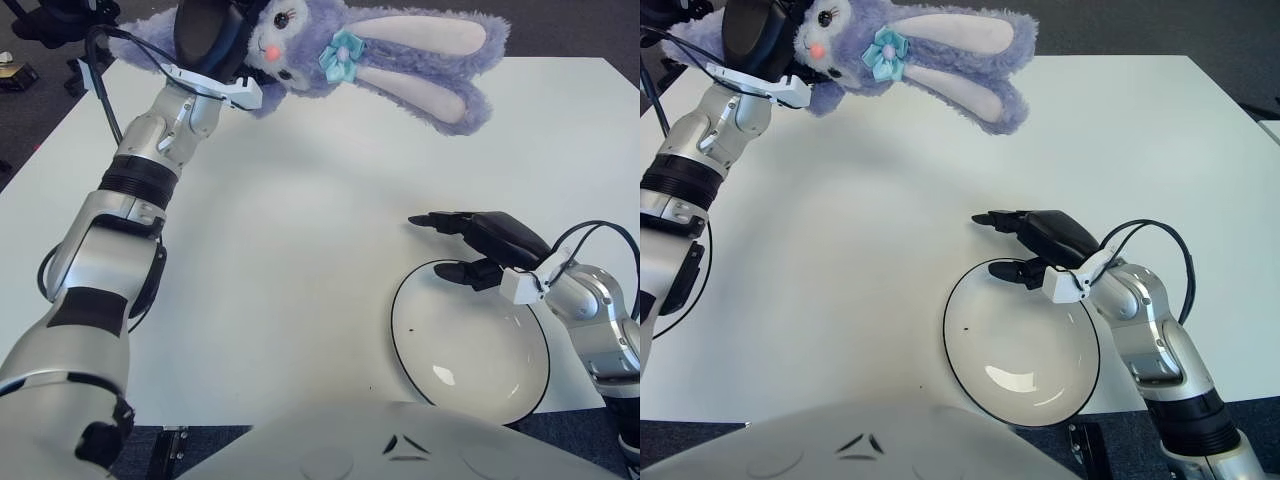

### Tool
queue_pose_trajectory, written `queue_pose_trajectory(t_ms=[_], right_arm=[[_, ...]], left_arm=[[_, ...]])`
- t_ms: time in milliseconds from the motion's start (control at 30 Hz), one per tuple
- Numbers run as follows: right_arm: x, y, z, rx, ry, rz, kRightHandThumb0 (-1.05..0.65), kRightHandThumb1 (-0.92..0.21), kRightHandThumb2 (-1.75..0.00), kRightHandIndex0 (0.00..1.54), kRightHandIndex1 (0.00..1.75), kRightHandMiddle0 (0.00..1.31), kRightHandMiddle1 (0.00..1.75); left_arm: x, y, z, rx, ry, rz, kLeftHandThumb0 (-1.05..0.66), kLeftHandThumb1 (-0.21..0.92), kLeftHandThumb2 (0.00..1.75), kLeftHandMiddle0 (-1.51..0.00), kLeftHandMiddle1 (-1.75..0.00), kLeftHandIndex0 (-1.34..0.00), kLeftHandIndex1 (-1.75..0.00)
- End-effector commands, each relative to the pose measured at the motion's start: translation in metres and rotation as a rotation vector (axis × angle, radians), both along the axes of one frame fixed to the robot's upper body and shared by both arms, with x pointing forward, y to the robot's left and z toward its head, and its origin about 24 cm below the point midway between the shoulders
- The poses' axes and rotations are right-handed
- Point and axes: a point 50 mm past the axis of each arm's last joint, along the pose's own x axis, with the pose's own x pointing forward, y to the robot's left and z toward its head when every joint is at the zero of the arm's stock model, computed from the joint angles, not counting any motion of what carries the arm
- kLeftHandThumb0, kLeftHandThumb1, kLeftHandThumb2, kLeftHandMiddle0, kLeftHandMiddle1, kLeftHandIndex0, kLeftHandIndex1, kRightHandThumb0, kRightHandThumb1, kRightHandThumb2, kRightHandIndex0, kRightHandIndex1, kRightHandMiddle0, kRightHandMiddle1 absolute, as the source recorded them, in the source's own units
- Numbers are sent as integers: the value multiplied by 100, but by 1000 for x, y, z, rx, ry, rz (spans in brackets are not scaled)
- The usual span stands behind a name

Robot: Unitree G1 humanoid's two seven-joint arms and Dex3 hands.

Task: Put the doll into the plate.

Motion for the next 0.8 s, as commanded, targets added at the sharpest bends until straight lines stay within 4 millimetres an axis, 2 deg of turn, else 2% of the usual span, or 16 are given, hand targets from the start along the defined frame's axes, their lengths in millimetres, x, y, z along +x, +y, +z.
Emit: queue_pose_trajectory(t_ms=[0, 767], right_arm=[[-1, 0, -2, -11, 8, -14, -60, -92, -69, 53, 0, 36, 2], [0, 1, -5, -36, 46, -34, -59, -92, -65, 52, 0, 36, 2]], left_arm=[[-2, 0, 3, -25, -9, -10, 15, 37, 105, -85, -175, -67, -175], [-4, -5, 6, -31, 4, -29, 15, 38, 102, -85, -175, -68, -175]])
